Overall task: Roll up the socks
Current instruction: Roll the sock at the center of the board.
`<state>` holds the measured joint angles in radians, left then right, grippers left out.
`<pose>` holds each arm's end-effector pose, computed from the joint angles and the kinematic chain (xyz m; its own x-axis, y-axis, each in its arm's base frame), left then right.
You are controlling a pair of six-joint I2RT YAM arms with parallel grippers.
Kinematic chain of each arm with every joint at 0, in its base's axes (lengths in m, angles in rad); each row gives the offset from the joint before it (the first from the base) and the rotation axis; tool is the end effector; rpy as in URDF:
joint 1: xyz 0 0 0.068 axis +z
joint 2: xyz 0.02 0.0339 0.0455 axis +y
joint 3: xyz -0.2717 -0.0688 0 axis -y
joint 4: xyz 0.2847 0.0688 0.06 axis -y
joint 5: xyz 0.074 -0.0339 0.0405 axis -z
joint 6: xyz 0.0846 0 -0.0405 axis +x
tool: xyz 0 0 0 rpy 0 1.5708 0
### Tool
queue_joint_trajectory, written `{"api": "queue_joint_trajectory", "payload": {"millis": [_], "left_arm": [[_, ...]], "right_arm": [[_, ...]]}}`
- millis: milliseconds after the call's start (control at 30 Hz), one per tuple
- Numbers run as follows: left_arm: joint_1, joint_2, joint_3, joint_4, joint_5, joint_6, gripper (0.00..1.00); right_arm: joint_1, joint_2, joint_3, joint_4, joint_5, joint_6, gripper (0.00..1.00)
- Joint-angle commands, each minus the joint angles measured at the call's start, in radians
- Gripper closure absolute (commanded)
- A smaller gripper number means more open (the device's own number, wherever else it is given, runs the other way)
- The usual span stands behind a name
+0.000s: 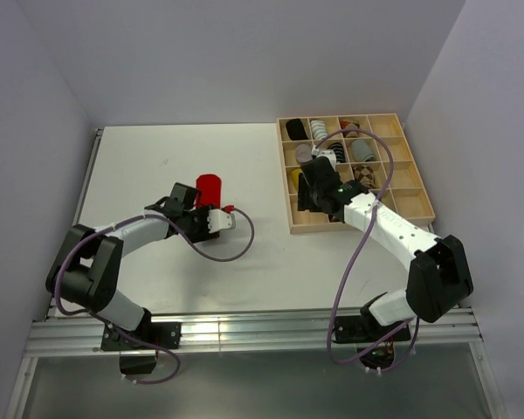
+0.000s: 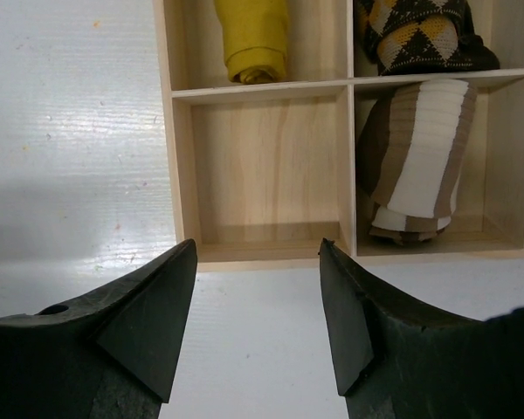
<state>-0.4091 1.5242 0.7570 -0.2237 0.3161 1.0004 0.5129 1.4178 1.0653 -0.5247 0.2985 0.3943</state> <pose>0.3001 -0.1588 0.1013 0.0353 0.8566 -0.5147 0.9345 0.1542 0.3208 0.3307 0.1577 0.2210 -0.7358 0.0070 -0.6771 -0.0244 0.9990 0.0368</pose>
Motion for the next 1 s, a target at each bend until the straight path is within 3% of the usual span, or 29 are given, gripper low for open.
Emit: {"api": "queue_joint_trajectory", "payload": {"millis": [0,100,233,400,567,700,867,967], "left_arm": [[0.021,0.043,0.073,-0.074,0.029,-0.008,0.46],[0.029,0.091,0.119,-0.129,0.043,-0.002,0.57],[0.032,0.152,0.2,-0.283,0.09,-0.011,0.78],[0.036,0.221,0.373,-0.495,0.197,-0.034,0.93],[0.05,0.358,0.573,-0.811,0.3,-0.002,0.97],[0.064,0.448,0.662,-0.966,0.348,0.03,0.99],[0.076,0.568,0.76,-1.132,0.396,0.102,1.0],[0.082,0.596,0.765,-1.149,0.396,0.099,1.0]], "right_arm": [[0.01,-0.037,-0.021,0.025,0.019,-0.009,0.35],[0.009,-0.036,-0.028,0.032,0.016,-0.012,0.35],[0.018,-0.04,-0.037,0.048,0.01,-0.023,0.36],[0.024,-0.06,-0.051,0.083,0.004,-0.044,0.36],[0.055,-0.13,-0.099,0.14,-0.009,-0.087,0.37],[0.1,-0.224,-0.171,0.25,-0.048,-0.126,0.37],[0.203,-0.318,-0.251,0.365,-0.107,-0.212,0.37],[0.301,-0.33,-0.295,0.446,-0.163,-0.258,0.37]]}}
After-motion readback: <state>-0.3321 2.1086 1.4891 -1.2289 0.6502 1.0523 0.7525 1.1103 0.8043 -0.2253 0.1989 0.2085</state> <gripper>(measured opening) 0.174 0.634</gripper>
